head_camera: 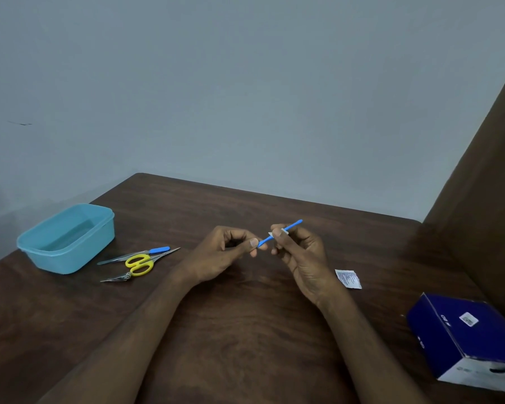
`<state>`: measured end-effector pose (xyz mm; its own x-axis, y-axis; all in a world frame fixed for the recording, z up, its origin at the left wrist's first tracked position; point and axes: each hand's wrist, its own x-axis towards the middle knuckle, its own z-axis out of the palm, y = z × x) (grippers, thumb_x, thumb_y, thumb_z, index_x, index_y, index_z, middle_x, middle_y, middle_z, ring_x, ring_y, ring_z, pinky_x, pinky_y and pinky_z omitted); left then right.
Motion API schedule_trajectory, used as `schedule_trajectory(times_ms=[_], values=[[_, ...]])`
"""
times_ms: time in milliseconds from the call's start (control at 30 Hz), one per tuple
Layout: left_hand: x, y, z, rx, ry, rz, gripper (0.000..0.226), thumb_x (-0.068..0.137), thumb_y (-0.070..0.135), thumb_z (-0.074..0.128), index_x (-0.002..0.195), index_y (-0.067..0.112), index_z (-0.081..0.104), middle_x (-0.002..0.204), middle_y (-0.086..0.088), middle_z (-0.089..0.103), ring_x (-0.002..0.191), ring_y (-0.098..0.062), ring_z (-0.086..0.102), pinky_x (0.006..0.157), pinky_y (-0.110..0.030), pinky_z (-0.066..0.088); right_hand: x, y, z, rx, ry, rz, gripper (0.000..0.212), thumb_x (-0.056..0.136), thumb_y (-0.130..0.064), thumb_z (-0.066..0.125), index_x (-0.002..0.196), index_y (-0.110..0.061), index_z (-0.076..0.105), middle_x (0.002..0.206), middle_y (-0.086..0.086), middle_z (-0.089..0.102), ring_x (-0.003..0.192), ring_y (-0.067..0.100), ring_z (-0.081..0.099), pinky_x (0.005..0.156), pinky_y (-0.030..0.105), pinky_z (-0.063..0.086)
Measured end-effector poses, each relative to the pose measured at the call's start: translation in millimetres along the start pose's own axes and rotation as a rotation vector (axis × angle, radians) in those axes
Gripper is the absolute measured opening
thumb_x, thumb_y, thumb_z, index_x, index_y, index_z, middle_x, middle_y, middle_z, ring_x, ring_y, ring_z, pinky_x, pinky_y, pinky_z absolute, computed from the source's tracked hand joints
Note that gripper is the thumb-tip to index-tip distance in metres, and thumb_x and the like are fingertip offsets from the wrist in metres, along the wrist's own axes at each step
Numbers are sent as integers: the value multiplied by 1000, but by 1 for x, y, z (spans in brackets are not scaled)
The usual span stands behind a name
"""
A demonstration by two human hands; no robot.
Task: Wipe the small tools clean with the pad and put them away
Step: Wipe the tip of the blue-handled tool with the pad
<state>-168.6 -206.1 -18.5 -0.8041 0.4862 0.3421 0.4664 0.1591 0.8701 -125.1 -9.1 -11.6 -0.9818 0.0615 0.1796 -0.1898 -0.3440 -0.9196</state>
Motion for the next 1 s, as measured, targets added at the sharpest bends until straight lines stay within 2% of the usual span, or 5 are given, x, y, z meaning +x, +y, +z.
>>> schedule_trajectory(times_ms=[100,233,500,667,1000], values=[[-3,3,-1,34,8,-10,28,108,11,60,93,-8,75,81,21,76,77,8,67,75,-9,47,0,1,-3,-72,-3,-7,9,80,-23,81,83,-15,82,113,10,80,95,30,72,79,34,56],[-1,-2,-4,70,49,47,21,105,18,69,88,13,81,99,5,82,105,-12,76,100,-33,55,0,1,-2,-78,33,-37,12,75,-24,84,78,-13,80,107,17,80,87,23,67,76,33,53],[0,-5,-4,50,32,55,12,101,18,75,94,14,84,95,4,83,98,-14,76,94,-25,54,2,2,-1,-111,29,-84,28,73,-27,87,74,-8,67,109,16,81,93,24,72,88,36,54],[-1,-2,-4,43,35,81,7,96,14,80,94,18,85,84,8,80,80,-5,67,83,-19,49,2,1,1,-55,44,-65,25,67,-22,100,80,-17,80,105,19,78,86,23,68,71,27,55],[0,-4,-2,47,63,43,18,86,18,91,83,33,81,88,1,81,75,-14,65,71,-24,52,2,3,-2,-110,122,-62,10,78,-7,86,84,-9,79,98,0,82,69,10,64,69,24,54]])
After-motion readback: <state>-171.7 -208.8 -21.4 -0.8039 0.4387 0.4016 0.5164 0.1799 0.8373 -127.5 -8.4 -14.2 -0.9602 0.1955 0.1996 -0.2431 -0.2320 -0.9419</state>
